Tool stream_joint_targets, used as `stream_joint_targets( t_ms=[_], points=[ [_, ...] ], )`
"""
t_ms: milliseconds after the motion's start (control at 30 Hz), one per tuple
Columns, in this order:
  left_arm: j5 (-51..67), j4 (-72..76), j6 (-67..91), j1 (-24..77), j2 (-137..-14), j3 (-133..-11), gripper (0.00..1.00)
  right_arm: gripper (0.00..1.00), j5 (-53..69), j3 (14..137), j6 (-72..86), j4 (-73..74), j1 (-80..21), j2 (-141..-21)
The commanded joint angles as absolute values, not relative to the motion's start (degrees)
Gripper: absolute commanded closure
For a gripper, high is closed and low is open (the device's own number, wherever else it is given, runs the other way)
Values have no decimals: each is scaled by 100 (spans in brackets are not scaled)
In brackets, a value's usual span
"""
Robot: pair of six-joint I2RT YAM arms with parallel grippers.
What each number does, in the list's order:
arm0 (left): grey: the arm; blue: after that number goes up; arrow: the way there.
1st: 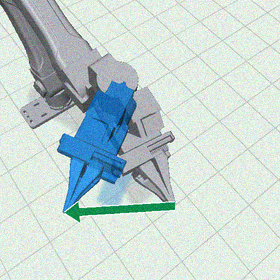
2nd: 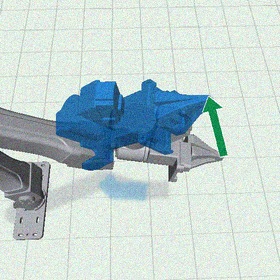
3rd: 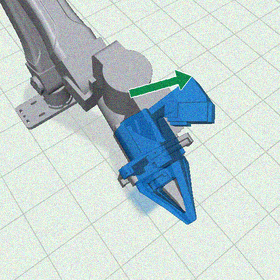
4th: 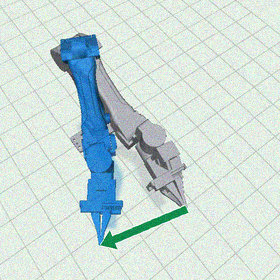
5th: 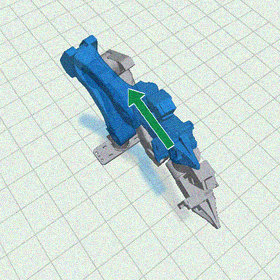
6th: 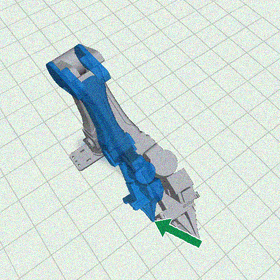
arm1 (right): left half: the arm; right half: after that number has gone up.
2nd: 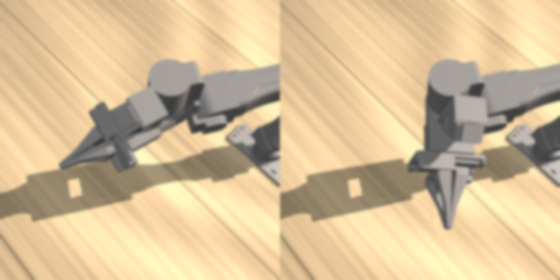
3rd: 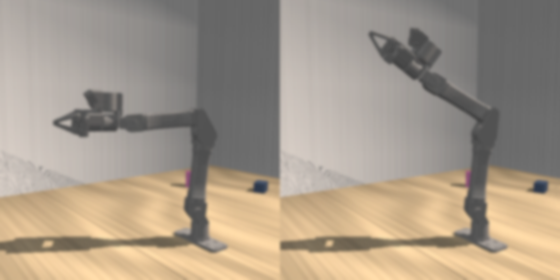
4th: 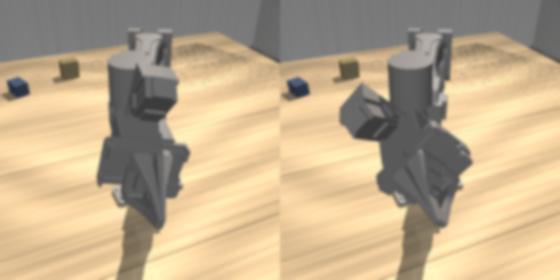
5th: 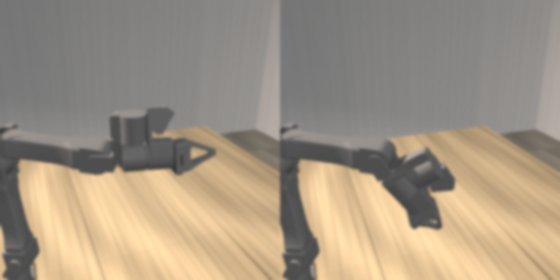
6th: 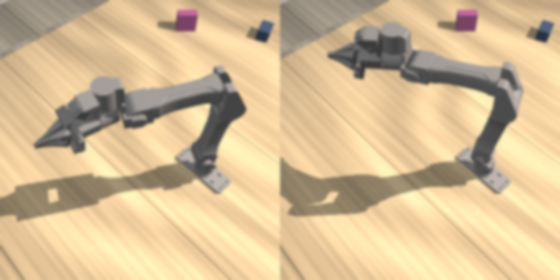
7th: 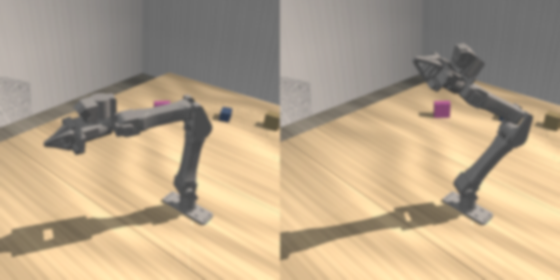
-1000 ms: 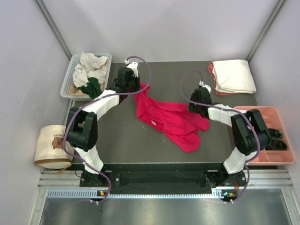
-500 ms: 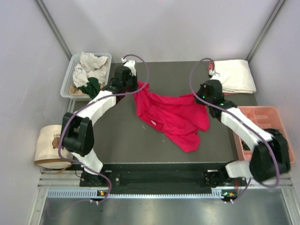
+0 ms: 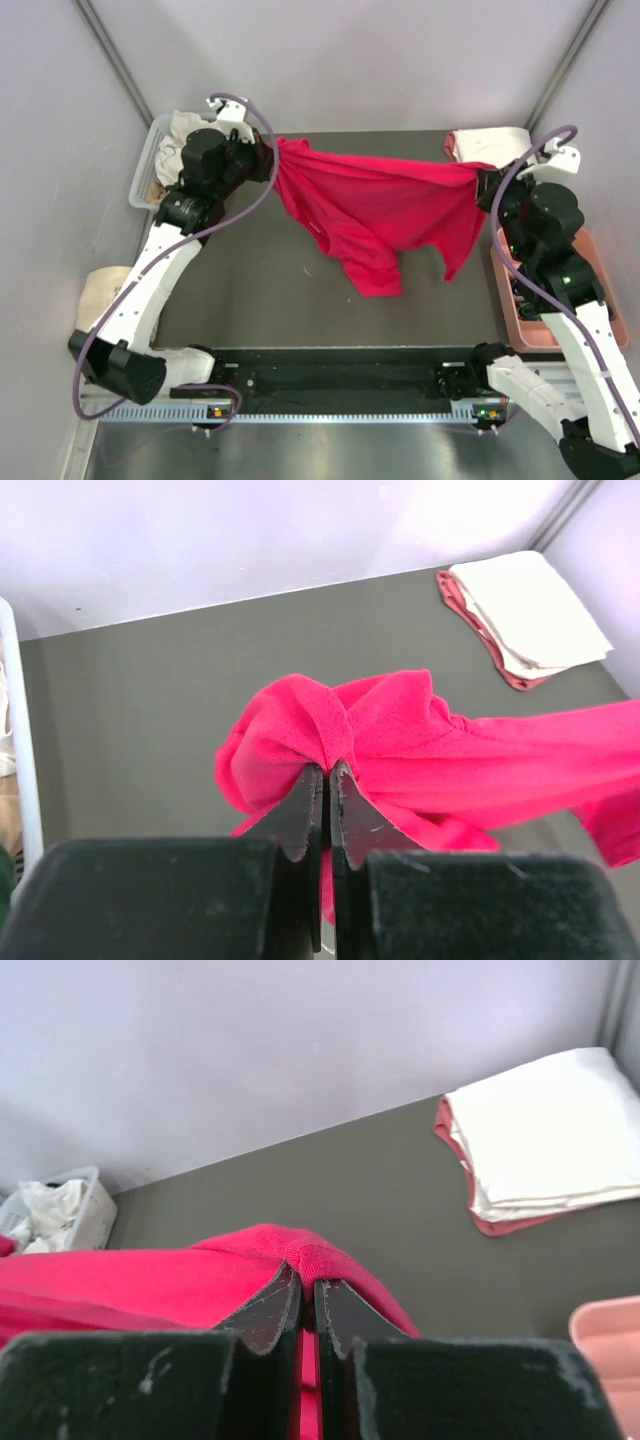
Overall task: Fold and stack the t-shirts
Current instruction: Flatten out the tshirt
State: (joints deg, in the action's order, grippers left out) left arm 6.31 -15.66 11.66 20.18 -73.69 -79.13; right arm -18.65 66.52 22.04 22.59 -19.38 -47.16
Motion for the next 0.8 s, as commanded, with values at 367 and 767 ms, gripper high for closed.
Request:
stream_joint_targets(
  t_ms=[367,767],
  points=[
    [1923,-3049,1090,1995,-5731,-8533,100,100,-2206,7593,2021,4051,-1986,-3455],
    [2937,-2835,1353,1995,-4940,-7930,100,100,-2522,7429,2399,4335,-1986,-3032]
  ],
)
